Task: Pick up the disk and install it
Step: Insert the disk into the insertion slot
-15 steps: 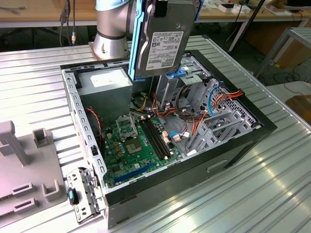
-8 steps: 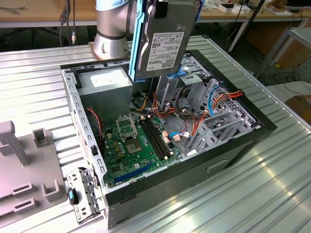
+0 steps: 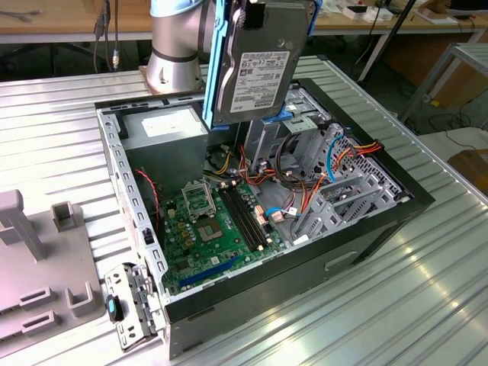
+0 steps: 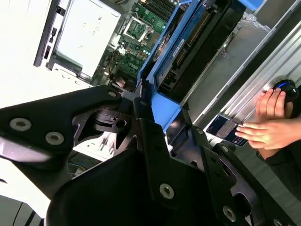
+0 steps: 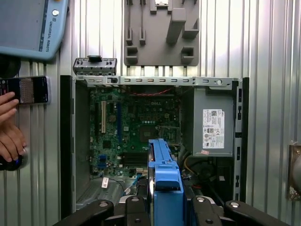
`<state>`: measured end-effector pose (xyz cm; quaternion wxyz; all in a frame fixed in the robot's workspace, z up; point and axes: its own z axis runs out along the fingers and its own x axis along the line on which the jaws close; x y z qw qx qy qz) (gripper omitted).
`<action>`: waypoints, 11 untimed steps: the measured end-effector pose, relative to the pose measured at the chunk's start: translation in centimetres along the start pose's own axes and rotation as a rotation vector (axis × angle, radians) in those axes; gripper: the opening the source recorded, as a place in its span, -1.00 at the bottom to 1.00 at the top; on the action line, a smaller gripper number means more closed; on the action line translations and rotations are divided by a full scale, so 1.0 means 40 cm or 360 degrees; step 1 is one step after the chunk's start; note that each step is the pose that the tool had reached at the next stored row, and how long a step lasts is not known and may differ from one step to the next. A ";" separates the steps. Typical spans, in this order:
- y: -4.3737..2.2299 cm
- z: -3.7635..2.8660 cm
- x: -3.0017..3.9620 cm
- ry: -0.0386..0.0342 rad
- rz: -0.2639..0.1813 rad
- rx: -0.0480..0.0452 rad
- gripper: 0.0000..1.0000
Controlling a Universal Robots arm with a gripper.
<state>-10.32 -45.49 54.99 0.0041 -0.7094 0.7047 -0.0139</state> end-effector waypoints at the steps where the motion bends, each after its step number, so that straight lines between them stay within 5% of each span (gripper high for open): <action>1: 0.000 0.000 0.000 0.0000 0.0000 0.0000 -0.26; 11: -0.006 0.001 0.000 0.0000 0.0000 0.0000 -0.26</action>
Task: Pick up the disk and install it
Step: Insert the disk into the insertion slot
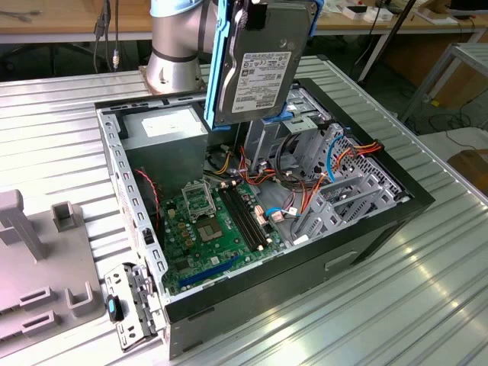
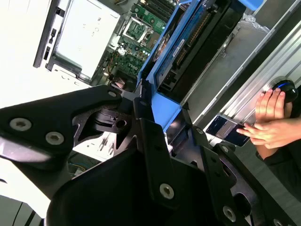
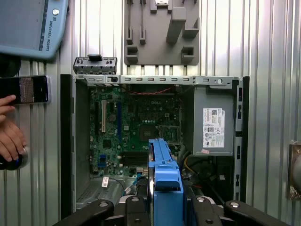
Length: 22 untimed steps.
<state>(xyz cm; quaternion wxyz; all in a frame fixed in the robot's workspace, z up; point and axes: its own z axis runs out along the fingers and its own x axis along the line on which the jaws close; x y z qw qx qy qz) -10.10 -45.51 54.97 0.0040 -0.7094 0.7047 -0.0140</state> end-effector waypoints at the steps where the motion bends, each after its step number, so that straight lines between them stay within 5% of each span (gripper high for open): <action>1: -0.001 0.000 0.000 0.0000 0.0000 0.0000 -0.26; 22: -0.007 0.001 0.006 0.0000 0.0000 0.0000 -0.26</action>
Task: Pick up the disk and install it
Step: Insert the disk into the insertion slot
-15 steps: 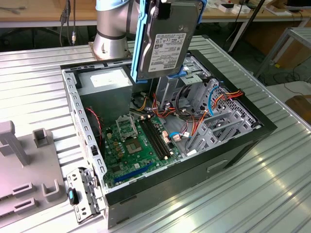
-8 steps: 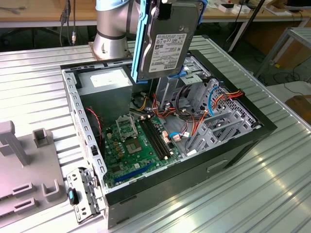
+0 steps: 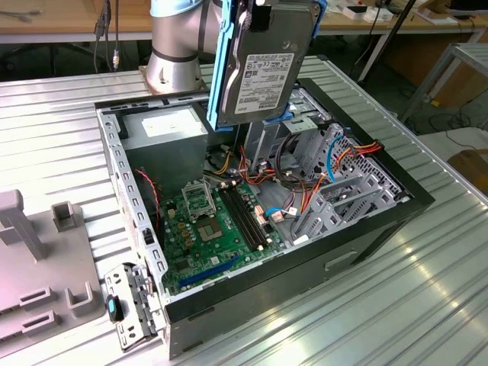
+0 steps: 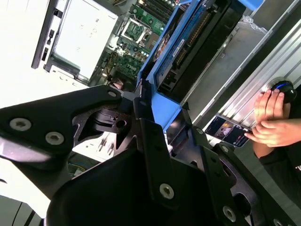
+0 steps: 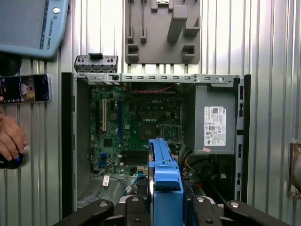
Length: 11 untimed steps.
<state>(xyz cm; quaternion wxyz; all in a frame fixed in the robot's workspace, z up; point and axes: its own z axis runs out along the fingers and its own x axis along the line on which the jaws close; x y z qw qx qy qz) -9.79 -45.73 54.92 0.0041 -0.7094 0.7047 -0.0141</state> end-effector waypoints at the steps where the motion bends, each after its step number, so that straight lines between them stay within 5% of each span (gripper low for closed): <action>1: -0.001 0.000 0.000 0.0000 0.0000 0.0000 -0.26; 11: -0.006 0.000 0.000 0.0000 0.0000 0.0000 -0.26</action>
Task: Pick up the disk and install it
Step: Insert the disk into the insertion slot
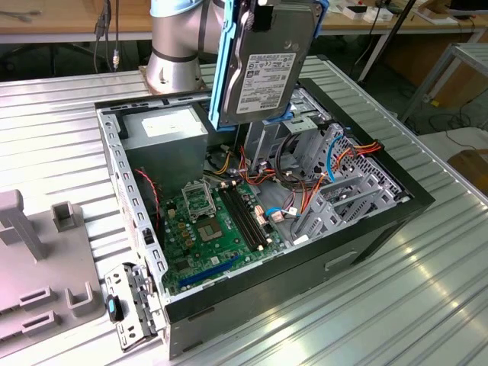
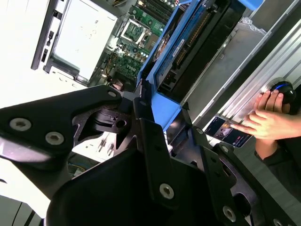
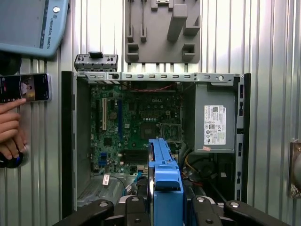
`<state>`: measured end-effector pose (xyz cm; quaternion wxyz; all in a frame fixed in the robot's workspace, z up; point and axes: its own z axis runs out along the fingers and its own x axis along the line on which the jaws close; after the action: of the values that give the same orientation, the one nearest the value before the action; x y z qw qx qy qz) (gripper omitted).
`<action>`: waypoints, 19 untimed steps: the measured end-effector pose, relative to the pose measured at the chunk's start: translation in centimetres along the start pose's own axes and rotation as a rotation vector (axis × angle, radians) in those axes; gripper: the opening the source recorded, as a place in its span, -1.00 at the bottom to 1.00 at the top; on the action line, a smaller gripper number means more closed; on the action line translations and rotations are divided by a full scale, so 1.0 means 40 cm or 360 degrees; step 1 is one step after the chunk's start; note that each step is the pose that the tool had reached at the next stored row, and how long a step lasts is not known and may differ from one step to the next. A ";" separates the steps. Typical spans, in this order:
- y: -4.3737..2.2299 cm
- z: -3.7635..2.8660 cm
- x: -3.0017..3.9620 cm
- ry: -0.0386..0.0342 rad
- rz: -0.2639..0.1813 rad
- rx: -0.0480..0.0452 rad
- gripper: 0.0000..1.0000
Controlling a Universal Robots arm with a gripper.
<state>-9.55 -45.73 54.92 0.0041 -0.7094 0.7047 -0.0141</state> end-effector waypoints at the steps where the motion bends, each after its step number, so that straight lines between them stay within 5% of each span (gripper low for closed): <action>1: 0.000 0.000 0.000 0.0000 0.0000 0.0000 -0.26; 14: -0.005 0.000 0.000 0.0001 0.0000 0.0002 -0.26; 17: -0.005 0.001 0.000 0.0001 0.0000 0.0026 -0.26; 19: -0.005 0.002 0.005 0.0001 0.0001 0.0027 -0.26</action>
<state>-9.35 -45.93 54.84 0.0099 -0.7092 0.7047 -0.0204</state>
